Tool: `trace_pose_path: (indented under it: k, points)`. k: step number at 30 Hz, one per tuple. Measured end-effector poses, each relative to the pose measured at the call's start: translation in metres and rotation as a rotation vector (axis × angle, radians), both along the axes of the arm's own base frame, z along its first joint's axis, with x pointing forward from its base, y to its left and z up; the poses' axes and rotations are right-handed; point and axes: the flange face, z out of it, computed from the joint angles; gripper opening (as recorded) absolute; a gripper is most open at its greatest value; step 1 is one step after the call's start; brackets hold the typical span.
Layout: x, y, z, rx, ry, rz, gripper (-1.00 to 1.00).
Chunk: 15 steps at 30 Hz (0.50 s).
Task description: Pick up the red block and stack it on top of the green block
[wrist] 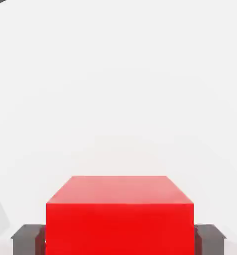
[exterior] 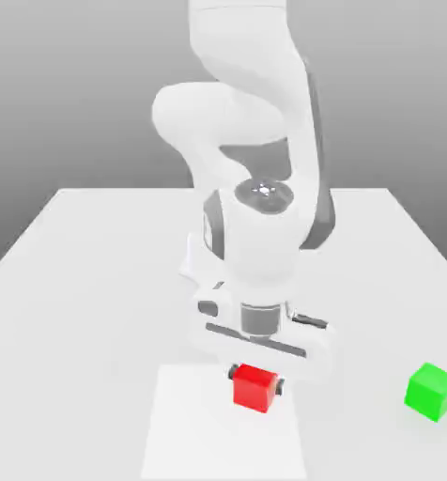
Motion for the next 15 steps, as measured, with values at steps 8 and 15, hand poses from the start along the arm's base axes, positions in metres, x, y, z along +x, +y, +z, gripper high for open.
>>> trace_pose_path:
  k: [8, 15]
  points:
    - [0.001, 0.0, 0.042, -0.001, 0.0, 0.0, -1.0]
    - [0.017, 0.099, 0.076, -0.007, 0.003, 0.345, -1.0]
